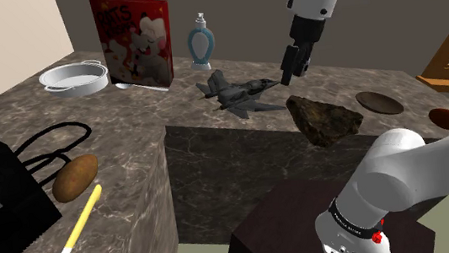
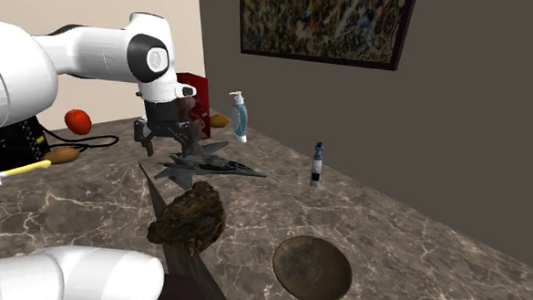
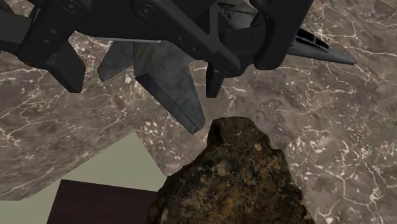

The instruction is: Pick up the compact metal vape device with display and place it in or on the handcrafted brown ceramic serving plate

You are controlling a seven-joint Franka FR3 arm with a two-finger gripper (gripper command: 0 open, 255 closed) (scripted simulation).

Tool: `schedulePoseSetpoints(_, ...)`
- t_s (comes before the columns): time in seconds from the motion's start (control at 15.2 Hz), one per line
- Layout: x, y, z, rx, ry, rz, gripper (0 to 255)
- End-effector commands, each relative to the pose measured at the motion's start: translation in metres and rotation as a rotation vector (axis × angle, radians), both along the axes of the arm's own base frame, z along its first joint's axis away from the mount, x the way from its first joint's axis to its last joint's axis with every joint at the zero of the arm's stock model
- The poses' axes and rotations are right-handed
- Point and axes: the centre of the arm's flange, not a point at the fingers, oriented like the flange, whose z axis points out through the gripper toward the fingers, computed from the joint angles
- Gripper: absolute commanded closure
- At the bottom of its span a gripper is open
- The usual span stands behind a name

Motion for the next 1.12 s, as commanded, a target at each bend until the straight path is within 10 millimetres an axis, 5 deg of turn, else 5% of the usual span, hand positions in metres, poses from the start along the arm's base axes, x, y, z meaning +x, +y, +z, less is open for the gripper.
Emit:
schedulePoseSetpoints(0.0, 0.0, 0.0, 0.0, 0.0, 0.0, 0.0, 0)
schedulePoseSetpoints(1.06, 0.066, -0.19, -0.029, -0.012, -0.09, -0.128, 0)
